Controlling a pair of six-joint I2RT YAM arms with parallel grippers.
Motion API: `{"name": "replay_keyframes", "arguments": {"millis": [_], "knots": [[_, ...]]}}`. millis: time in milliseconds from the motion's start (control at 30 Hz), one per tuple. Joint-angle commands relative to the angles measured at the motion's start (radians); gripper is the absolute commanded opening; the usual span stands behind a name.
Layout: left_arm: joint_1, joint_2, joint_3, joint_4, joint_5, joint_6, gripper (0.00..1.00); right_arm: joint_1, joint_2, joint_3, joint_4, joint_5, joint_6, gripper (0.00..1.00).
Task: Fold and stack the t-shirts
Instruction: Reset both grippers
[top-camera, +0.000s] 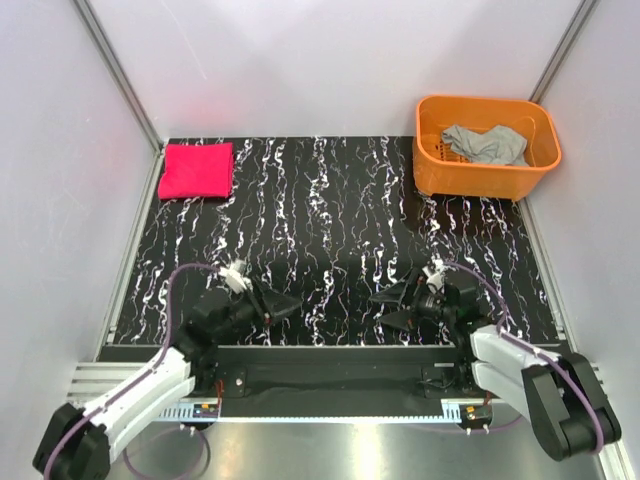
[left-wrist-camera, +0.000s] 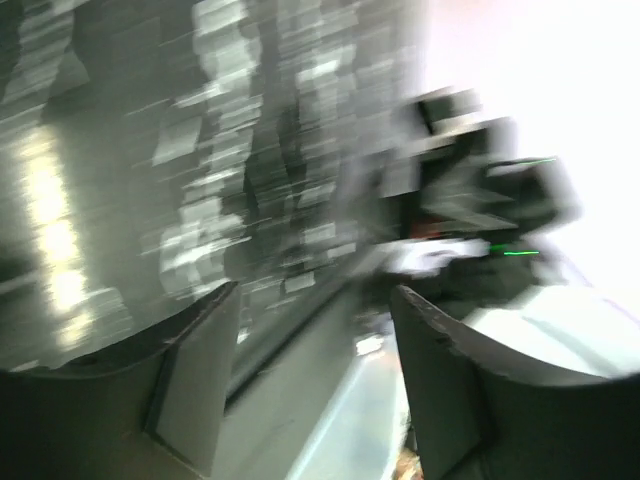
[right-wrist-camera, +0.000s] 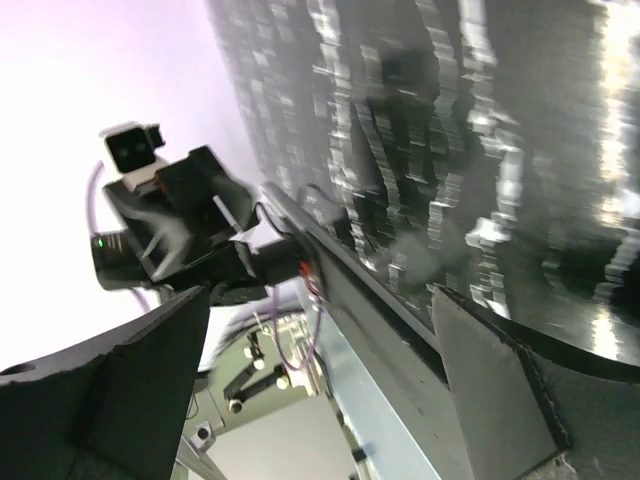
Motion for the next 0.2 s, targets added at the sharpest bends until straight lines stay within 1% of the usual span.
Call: {"name": "replay_keyframes", "arguments": {"millis": [0,33,67,100,133,167], "knots": [[-0.007,-0.215,-0.165,0.224,0.003,-0.152,0.68,-0.003,-0.116,-0.055,0.168,0.032,0.078,1.00],[-0.010,-0.254,-0.168,0.206,0.012,-0.159,0.68,-0.004,-0.147,-0.093,0.182,0.038,0.093,1.00],[-0.010,-0.316,-0.174,0.184,0.024,-0.169,0.69,-0.004,-0.231,-0.089,0.100,0.032,0.075,1.00],[-0.010,-0.338,-0.177,0.184,0.046,-0.179,0.69,-0.004,-0.274,-0.088,0.078,0.022,0.071,1.00],[-0.012,-0.357,-0.180,0.195,0.060,-0.207,0.69,-0.004,-0.367,-0.088,0.075,0.008,0.083,1.00],[-0.013,-0.393,-0.183,0.233,0.082,-0.225,0.70,-0.004,-0.420,-0.090,0.088,-0.018,0.104,0.99]]}}
